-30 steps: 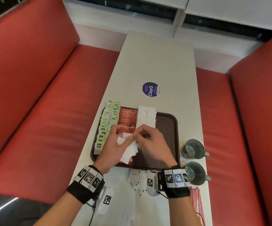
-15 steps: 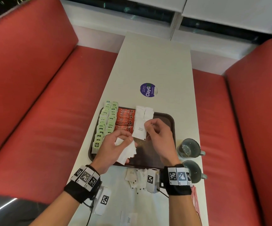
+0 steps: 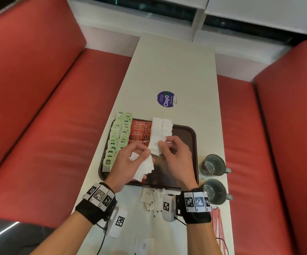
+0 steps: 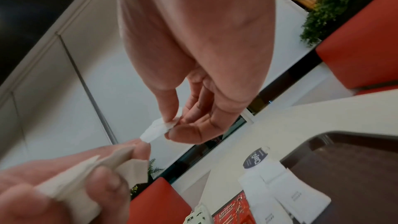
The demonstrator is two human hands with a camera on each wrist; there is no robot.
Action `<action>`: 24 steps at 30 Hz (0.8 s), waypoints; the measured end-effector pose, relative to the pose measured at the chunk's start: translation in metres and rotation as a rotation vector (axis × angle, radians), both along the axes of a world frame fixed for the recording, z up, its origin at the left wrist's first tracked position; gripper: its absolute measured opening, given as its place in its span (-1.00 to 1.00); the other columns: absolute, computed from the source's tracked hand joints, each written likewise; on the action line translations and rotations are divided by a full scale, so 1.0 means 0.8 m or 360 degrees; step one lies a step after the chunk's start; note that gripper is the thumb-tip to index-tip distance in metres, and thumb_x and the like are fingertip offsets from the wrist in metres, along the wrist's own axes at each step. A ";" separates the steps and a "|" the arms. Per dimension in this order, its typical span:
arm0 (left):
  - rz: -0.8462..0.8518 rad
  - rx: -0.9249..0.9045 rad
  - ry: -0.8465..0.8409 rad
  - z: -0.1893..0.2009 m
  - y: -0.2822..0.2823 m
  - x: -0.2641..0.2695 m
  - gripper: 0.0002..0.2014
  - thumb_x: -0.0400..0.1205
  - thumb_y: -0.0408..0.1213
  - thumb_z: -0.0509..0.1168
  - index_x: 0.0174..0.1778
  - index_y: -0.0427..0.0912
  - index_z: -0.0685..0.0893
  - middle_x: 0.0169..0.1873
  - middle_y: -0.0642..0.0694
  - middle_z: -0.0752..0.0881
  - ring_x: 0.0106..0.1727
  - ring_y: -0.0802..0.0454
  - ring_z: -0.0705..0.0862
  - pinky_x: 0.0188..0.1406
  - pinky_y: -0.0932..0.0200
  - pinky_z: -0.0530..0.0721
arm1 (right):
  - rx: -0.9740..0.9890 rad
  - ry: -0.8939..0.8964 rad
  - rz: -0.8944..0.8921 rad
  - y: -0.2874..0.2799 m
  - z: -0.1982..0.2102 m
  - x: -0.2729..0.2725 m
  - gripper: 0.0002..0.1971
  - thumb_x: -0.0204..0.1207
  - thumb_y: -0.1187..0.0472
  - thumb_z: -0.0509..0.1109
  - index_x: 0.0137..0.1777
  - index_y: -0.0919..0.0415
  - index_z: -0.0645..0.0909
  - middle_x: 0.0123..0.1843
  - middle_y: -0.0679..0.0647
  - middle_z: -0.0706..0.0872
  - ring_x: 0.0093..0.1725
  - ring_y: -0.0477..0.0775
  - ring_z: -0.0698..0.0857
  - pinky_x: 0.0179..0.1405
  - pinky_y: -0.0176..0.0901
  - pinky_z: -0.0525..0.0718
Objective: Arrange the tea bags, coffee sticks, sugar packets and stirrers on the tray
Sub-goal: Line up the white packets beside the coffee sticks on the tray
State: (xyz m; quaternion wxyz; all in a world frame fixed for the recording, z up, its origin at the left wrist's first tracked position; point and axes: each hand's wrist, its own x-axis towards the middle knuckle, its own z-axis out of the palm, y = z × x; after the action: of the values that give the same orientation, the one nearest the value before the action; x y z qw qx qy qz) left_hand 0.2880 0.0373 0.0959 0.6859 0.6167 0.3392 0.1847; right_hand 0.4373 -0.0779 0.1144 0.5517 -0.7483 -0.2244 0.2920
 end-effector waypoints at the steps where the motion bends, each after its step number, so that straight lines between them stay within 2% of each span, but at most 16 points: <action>1: 0.0021 -0.0018 -0.0010 -0.001 0.000 0.001 -0.83 0.77 -0.11 0.49 0.17 -0.11 0.77 0.07 -0.26 0.82 0.04 -0.15 0.87 -0.35 -0.11 0.90 | 0.0022 0.0108 0.0002 -0.001 -0.002 -0.003 -0.82 0.77 0.08 0.56 0.27 0.10 0.73 -0.03 0.04 0.94 -0.04 0.16 0.93 0.08 0.15 0.93; 4: 0.0083 0.0106 -0.0001 -0.005 0.002 0.002 -0.92 0.77 -0.20 0.49 0.06 -0.13 0.78 0.03 -0.17 0.82 0.02 0.11 0.81 -0.25 0.31 0.79 | 0.0110 0.0324 -0.0056 -0.005 -0.010 -0.010 -0.78 0.69 0.17 0.65 0.25 0.21 0.77 -0.02 0.21 0.93 -0.03 0.33 0.93 0.19 0.28 0.92; 6: 0.0083 0.0134 0.0011 -0.006 0.001 0.003 -0.93 0.77 -0.22 0.49 0.04 -0.13 0.79 0.02 -0.14 0.82 0.04 0.16 0.79 -0.20 0.38 0.74 | 0.0161 0.0419 -0.0116 -0.007 -0.014 -0.011 -0.79 0.64 0.20 0.69 0.18 0.25 0.82 -0.06 0.28 0.91 -0.13 0.26 0.90 0.17 0.27 0.91; 8: 0.0094 0.0124 0.0031 -0.005 0.000 0.005 -0.93 0.78 -0.26 0.48 0.08 -0.18 0.79 0.04 -0.19 0.80 -0.01 0.22 0.79 -0.25 0.44 0.72 | 0.0165 0.0353 -0.0158 -0.008 -0.016 -0.012 -0.83 0.62 0.17 0.72 0.09 0.22 0.85 -0.12 0.22 0.92 -0.18 0.13 0.87 0.05 0.11 0.89; 9: 0.0112 0.0116 0.0044 -0.004 -0.001 0.005 -0.92 0.78 -0.29 0.47 0.11 -0.22 0.78 0.05 -0.20 0.80 -0.04 0.26 0.80 -0.28 0.47 0.71 | 0.0130 0.0209 -0.0171 -0.009 -0.015 -0.012 -0.86 0.62 0.15 0.72 0.04 0.17 0.85 -0.14 0.12 0.92 -0.17 0.07 0.87 0.01 -0.02 0.87; 11: 0.0137 0.0102 0.0055 -0.003 0.001 0.005 -0.90 0.77 -0.26 0.48 0.16 -0.18 0.79 0.08 -0.13 0.81 -0.03 0.30 0.80 -0.28 0.39 0.77 | 0.0027 -0.0177 -0.0164 -0.009 -0.012 -0.013 -0.88 0.64 0.10 0.69 -0.06 0.06 0.81 -0.15 -0.05 0.89 -0.12 -0.06 0.87 -0.04 -0.21 0.82; 12: 0.0109 0.0123 0.0066 -0.004 0.004 0.005 -0.89 0.77 -0.20 0.50 0.17 -0.09 0.82 0.09 -0.04 0.83 0.03 0.29 0.79 -0.17 0.26 0.83 | 0.0000 -0.0330 -0.0116 -0.008 -0.011 -0.013 -0.85 0.67 0.08 0.66 -0.09 0.03 0.76 -0.15 -0.09 0.87 -0.08 -0.06 0.85 -0.04 -0.21 0.82; 13: 0.0043 0.0160 0.0079 -0.006 0.006 0.005 -0.88 0.76 -0.14 0.51 0.18 0.00 0.85 0.11 0.07 0.85 0.12 0.28 0.78 0.05 0.14 0.83 | -0.0003 -0.0437 -0.0025 -0.007 -0.011 -0.015 -0.82 0.69 0.05 0.63 -0.10 0.01 0.71 -0.13 -0.11 0.84 -0.04 -0.06 0.85 -0.01 -0.18 0.83; 14: -0.0036 0.0191 0.0095 -0.008 0.008 0.005 -0.87 0.75 -0.10 0.51 0.19 0.06 0.87 0.12 0.14 0.86 0.20 0.27 0.77 0.25 0.11 0.76 | -0.0001 -0.0505 0.0090 -0.006 -0.012 -0.017 -0.80 0.72 0.02 0.60 -0.08 0.00 0.68 -0.09 -0.12 0.82 0.00 -0.05 0.85 0.04 -0.12 0.85; 15: -0.0101 0.0204 0.0107 -0.009 0.010 0.005 -0.85 0.74 -0.09 0.51 0.21 0.08 0.88 0.13 0.17 0.87 0.25 0.25 0.76 0.34 0.13 0.69 | -0.0012 -0.0542 0.0201 -0.005 -0.015 -0.020 -0.80 0.74 -0.01 0.58 -0.04 -0.02 0.64 -0.02 -0.12 0.82 0.07 -0.05 0.85 0.08 -0.04 0.87; 17: -0.0182 0.0202 0.0114 -0.009 0.014 0.007 -0.85 0.74 -0.09 0.52 0.20 0.05 0.90 0.11 0.14 0.89 0.27 0.20 0.78 0.35 0.20 0.64 | -0.0053 -0.0526 0.0310 -0.003 -0.023 -0.023 -0.80 0.76 -0.03 0.54 0.01 -0.05 0.58 0.10 -0.12 0.82 0.16 -0.04 0.85 0.12 0.10 0.89; 19: -0.0239 0.0239 0.0109 -0.010 0.018 0.006 -0.88 0.74 -0.08 0.52 0.12 0.03 0.91 0.04 0.10 0.89 0.23 0.15 0.79 0.32 0.19 0.63 | -0.0057 -0.0496 0.0309 -0.006 -0.027 -0.023 -0.82 0.74 -0.02 0.57 0.04 -0.08 0.60 0.09 -0.15 0.83 0.17 -0.05 0.84 0.13 0.11 0.88; 22: -0.0296 0.0335 0.0160 -0.013 0.026 0.001 -0.82 0.76 0.00 0.49 0.00 0.01 0.90 -0.06 0.07 0.87 0.15 0.09 0.78 0.30 0.07 0.66 | -0.0052 -0.0443 0.0329 -0.013 -0.028 -0.021 -0.86 0.66 0.05 0.64 0.11 -0.13 0.73 0.13 -0.20 0.84 0.20 -0.07 0.84 0.24 0.03 0.85; 24: -0.0267 0.0330 0.0197 -0.015 0.030 -0.001 -0.82 0.78 0.02 0.46 0.04 0.05 0.92 -0.04 0.10 0.88 0.13 0.09 0.80 0.31 -0.05 0.71 | -0.0022 -0.0329 0.0310 -0.018 -0.026 -0.018 -0.85 0.64 0.11 0.66 0.13 -0.12 0.81 0.16 -0.18 0.86 0.19 -0.05 0.86 0.27 0.02 0.85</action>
State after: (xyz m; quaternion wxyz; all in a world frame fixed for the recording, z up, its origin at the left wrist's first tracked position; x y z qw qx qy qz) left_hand 0.2876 0.0613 0.0840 0.6094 0.7206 0.3072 0.1224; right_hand 0.4228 -0.0921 0.0933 0.4895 -0.7530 -0.3496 0.2669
